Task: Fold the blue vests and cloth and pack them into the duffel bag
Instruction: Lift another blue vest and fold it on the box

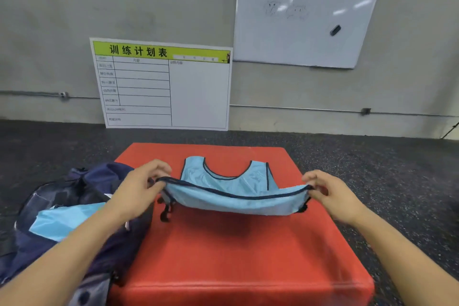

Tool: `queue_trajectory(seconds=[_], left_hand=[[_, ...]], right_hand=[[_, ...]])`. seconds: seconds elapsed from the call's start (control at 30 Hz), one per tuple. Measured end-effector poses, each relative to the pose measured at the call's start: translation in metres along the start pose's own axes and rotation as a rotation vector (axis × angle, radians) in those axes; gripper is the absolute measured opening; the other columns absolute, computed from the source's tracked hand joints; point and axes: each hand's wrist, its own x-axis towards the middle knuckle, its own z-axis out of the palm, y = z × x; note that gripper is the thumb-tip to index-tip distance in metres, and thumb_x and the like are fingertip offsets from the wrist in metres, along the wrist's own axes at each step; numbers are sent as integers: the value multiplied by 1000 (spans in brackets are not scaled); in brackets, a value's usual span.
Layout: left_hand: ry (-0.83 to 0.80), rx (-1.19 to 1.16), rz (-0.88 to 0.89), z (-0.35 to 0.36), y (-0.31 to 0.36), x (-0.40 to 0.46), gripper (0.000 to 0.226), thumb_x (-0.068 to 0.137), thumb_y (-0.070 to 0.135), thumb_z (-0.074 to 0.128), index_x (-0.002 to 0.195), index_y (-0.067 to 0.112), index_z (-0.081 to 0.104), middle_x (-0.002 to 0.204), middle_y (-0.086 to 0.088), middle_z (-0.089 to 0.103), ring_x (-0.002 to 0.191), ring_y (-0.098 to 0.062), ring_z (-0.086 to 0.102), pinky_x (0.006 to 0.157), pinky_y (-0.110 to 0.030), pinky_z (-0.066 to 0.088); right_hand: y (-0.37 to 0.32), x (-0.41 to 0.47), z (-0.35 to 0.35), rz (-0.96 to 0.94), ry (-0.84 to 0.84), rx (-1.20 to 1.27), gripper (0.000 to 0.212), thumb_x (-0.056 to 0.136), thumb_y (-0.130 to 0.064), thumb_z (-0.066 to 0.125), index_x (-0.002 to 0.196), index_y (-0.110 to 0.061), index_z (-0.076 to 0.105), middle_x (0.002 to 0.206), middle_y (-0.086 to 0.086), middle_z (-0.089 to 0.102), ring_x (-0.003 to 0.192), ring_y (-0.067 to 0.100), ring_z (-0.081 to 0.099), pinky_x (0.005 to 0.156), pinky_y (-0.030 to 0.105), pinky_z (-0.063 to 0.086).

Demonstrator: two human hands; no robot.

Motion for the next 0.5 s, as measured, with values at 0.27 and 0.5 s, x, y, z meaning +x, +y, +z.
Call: queue_trajectory(seconds=[0.27,0.5], left_hand=[[311,-173,-47,-93,91,61,17,99,10,62,92,25,67,97,-4,71,55,-9,63,49,-20,47],[387,-425,-5,-171,203,76,13,104,5,50,111,6,62,100,-14,69,67,-17,75,53,-23,59]], right_hand=[[-114,40,-94,170,178,537,21,105,-6,51,118,-11,68,93,11,67,62,12,64,48,21,51],[-222,38,-180,117,254,945,22,104,2,46,119,-5,60,115,13,71,96,29,76,68,28,64]])
